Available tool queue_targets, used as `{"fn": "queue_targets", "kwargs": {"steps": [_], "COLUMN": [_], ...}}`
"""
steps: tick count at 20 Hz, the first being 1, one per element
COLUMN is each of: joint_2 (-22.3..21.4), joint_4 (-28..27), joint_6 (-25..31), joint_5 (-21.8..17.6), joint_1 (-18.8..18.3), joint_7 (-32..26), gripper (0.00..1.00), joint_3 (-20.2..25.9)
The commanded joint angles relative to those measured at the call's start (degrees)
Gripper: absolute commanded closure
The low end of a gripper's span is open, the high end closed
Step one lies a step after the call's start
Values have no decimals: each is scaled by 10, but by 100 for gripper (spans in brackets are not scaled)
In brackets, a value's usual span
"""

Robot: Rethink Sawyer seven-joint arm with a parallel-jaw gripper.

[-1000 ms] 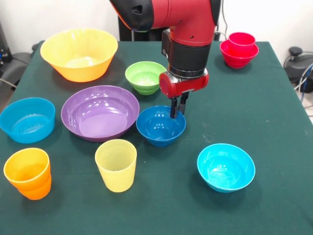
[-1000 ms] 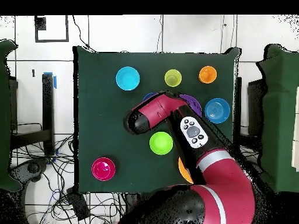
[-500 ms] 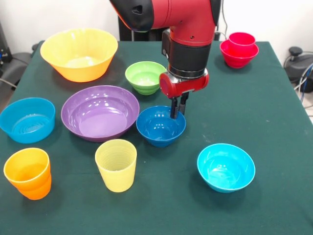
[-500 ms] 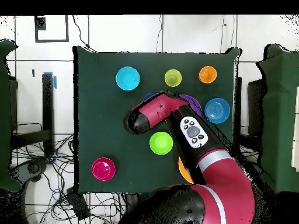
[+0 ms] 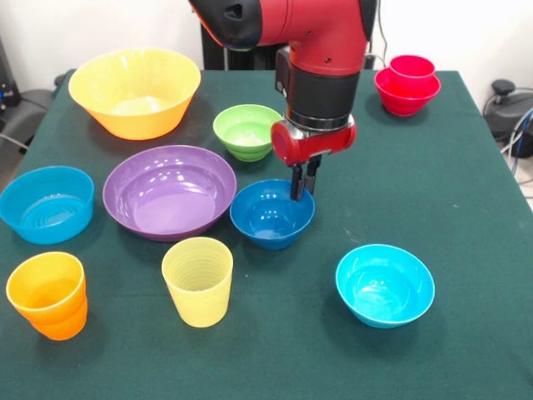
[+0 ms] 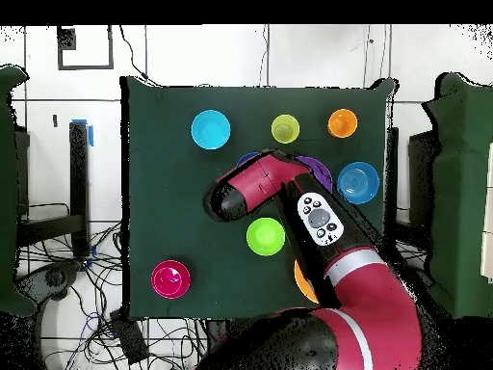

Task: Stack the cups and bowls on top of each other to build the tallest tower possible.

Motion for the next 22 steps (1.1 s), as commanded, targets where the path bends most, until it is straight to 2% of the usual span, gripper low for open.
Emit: {"fn": "queue_targets", "kwargs": {"steps": [1, 6, 10, 14, 22], "joint_2": [-73, -120, -149, -140, -152], "joint_4": [65, 94, 112, 113, 156], "joint_6": [18, 63, 72, 53, 13], "joint_5": [35, 96, 128, 125, 120], "joint_1": [16, 15, 18, 27, 42], "joint_7": [-67, -78, -78, -71, -32], "gripper": [100, 100, 100, 100, 100], "joint_3": [26, 41, 47, 37, 22]}}
